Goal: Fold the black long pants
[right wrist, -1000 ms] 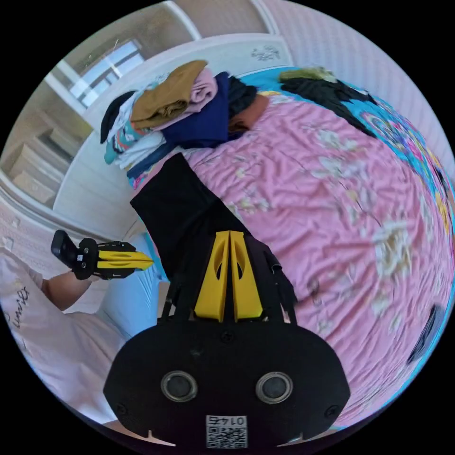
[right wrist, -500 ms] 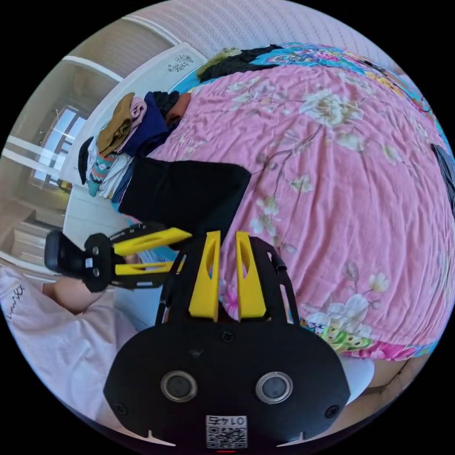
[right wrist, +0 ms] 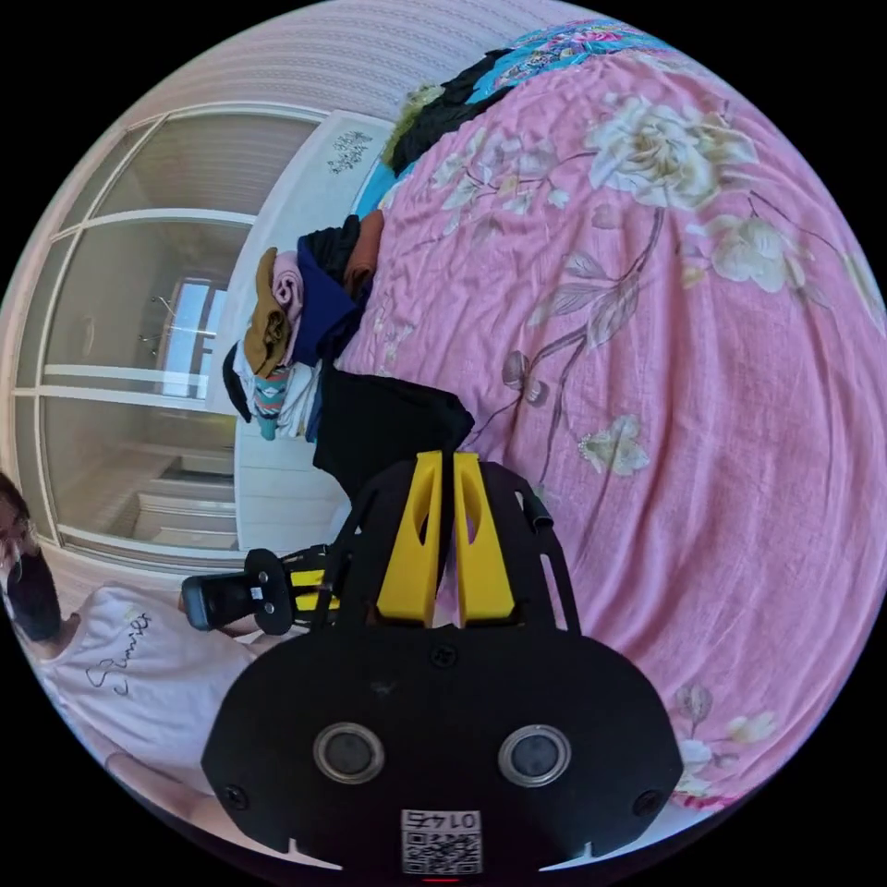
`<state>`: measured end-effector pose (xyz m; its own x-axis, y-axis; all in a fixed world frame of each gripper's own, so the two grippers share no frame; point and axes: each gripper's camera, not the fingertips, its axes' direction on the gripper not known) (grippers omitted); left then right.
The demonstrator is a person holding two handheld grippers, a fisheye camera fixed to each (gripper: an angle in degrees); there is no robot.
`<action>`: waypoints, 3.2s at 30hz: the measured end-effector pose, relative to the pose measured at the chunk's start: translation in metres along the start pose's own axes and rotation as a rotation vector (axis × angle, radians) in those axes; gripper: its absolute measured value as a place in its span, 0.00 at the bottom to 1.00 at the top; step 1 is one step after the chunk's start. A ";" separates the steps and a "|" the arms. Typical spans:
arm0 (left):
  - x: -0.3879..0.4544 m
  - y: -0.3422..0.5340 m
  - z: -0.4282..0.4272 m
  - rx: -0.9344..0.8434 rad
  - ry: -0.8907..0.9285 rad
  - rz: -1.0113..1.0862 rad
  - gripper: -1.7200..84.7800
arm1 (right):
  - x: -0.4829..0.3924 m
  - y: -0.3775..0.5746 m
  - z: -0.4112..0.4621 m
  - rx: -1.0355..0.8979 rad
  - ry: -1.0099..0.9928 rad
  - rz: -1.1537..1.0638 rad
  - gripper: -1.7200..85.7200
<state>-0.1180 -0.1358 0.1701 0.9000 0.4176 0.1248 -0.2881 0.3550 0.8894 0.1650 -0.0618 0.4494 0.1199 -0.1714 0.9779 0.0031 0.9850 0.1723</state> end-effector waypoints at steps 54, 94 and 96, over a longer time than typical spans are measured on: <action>-0.454 0.164 -0.083 0.064 0.083 -0.837 0.16 | -0.113 0.048 0.101 0.015 0.266 -0.012 0.17; -0.628 0.280 -0.251 0.361 -0.416 -1.089 0.10 | -0.432 -0.282 0.114 -0.182 0.230 -0.592 0.07; -0.569 0.287 -0.212 0.399 -0.324 -0.990 0.10 | -0.368 -0.236 0.100 -0.210 0.252 -0.578 0.06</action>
<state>-0.7820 -0.0941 0.2609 0.7337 -0.1596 -0.6605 0.6772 0.0916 0.7301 0.0212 -0.2327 0.0612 0.2691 -0.6891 0.6729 0.3266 0.7225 0.6093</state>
